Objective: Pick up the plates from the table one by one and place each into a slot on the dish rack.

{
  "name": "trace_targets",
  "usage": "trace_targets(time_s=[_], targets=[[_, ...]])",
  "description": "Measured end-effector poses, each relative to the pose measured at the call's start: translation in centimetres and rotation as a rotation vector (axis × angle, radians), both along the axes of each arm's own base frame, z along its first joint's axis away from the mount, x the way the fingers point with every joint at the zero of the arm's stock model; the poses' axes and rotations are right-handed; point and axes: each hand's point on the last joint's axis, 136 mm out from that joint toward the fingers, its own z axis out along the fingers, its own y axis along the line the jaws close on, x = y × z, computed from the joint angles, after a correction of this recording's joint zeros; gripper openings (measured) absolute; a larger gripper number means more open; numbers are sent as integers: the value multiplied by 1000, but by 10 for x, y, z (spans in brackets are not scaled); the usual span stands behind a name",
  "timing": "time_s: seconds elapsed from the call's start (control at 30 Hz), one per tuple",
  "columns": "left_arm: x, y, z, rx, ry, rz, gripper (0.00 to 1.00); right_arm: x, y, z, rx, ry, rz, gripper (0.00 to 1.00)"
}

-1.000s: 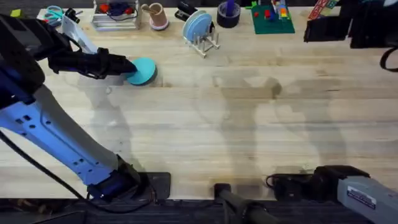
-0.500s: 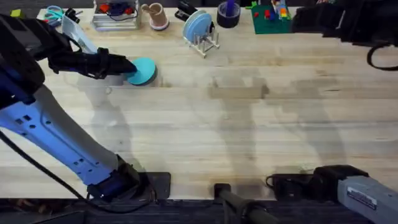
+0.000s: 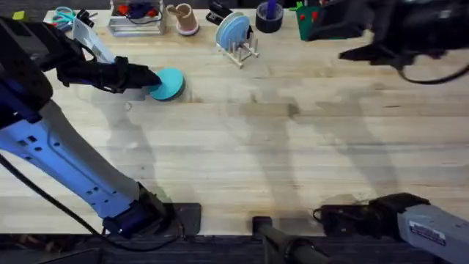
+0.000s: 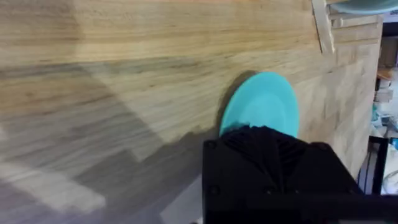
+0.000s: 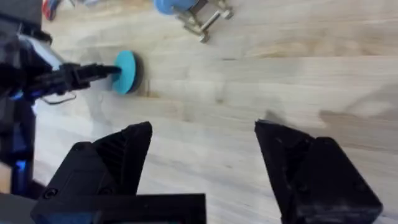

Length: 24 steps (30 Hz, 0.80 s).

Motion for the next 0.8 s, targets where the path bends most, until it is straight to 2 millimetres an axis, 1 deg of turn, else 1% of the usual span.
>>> trace_targets(time_s=[0.2, 0.3, 0.43, 0.6, 0.8], targets=[[0, 0, 0, 1, -2, 0, 39, 19, 40, -16, 28, 18, 74, 994], [0, 0, 0, 0, -2, 0, 39, 30, 55, -23, 44, 23, 91, 994], [0, 0, 0, 1, -2, 0, 39, 42, 68, -38, 74, 58, 98, 994], [0, 0, 0, 0, -1, 0, 39, 53, 81, -55, 123, 111, 115, 993], [0, 0, 0, 1, -2, 0, 38, 64, 107, -68, 189, 129, 161, 992]])
